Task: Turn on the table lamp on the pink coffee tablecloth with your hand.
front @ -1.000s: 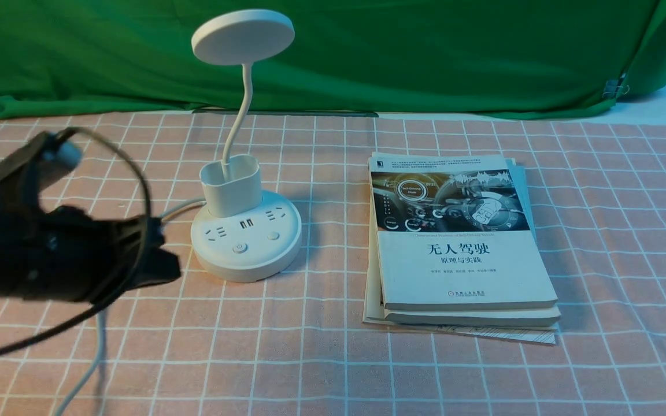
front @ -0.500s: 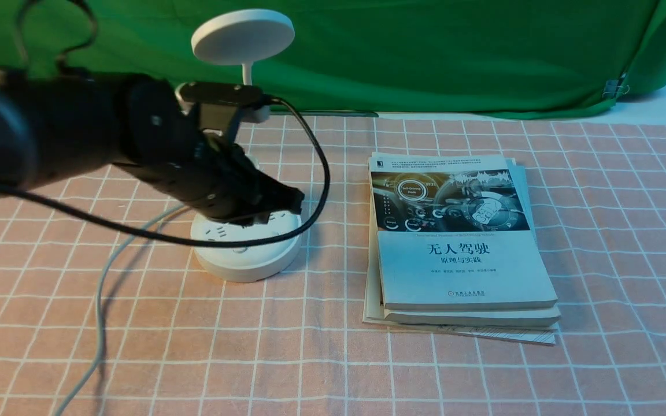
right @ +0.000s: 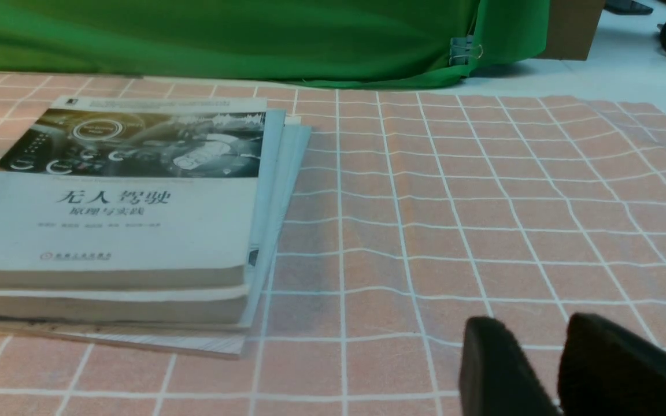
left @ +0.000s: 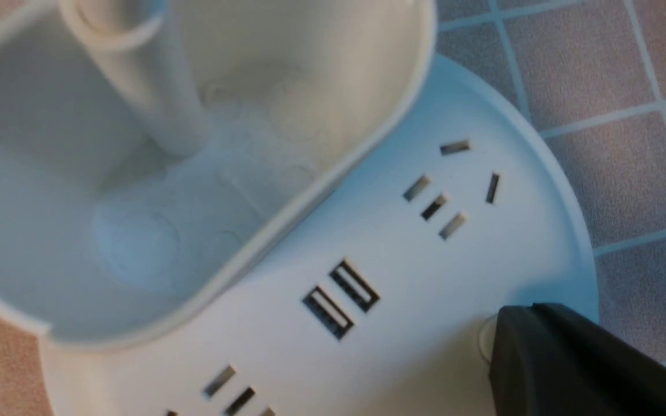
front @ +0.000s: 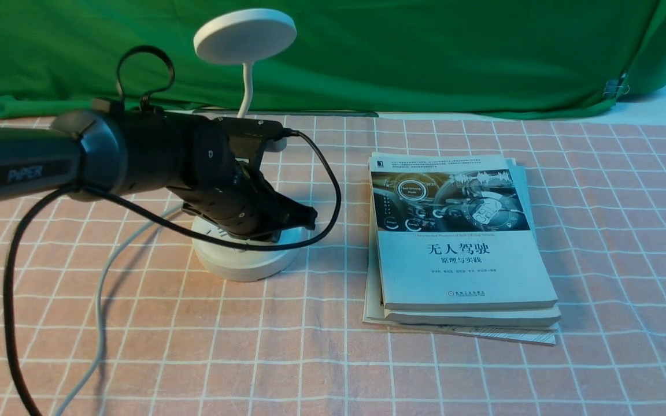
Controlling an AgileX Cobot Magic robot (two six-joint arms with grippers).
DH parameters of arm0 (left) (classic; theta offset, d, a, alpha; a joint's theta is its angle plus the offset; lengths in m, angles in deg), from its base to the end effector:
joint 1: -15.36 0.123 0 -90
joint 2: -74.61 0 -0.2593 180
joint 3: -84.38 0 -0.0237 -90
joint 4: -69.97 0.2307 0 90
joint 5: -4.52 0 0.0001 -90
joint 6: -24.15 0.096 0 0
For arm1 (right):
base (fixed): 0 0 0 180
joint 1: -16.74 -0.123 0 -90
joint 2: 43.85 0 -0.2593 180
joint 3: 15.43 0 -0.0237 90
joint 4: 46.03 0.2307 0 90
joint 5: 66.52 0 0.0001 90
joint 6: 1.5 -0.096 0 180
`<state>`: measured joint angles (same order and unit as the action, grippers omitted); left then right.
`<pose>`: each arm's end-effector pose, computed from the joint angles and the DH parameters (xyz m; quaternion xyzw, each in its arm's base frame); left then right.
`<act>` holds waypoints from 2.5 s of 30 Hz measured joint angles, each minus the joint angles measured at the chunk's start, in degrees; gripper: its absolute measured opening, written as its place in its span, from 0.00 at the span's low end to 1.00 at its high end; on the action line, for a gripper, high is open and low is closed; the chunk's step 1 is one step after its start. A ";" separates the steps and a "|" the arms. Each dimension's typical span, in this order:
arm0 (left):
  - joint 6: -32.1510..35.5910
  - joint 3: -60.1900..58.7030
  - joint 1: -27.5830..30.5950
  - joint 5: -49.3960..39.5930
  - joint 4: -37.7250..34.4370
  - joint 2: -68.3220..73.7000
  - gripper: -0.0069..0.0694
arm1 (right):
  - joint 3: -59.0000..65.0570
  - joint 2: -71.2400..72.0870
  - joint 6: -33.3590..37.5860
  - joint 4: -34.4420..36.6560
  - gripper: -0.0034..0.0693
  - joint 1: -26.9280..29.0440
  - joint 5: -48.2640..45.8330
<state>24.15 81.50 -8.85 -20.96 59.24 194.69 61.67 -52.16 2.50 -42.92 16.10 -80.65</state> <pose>0.3498 -0.1657 0.1605 0.1322 0.9515 -0.1171 0.2518 0.0661 0.0020 0.1866 -0.0151 0.7632 0.0031 0.6460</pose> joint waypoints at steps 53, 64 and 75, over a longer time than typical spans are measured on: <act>-3.33 -3.34 0.00 6.24 -4.44 -5.54 0.09 | 0.00 0.00 0.00 0.00 0.38 0.00 -0.01; -2.99 -26.79 -0.02 9.81 -5.92 -26.02 0.09 | 0.00 0.00 0.00 0.00 0.38 0.00 -0.01; 0.00 -43.48 -0.07 12.87 -1.19 -66.80 0.09 | 0.00 0.00 0.00 0.00 0.37 0.00 -0.07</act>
<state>24.15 38.01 -8.92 -8.09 58.05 127.89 61.67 -52.16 2.50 -42.92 16.10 -80.73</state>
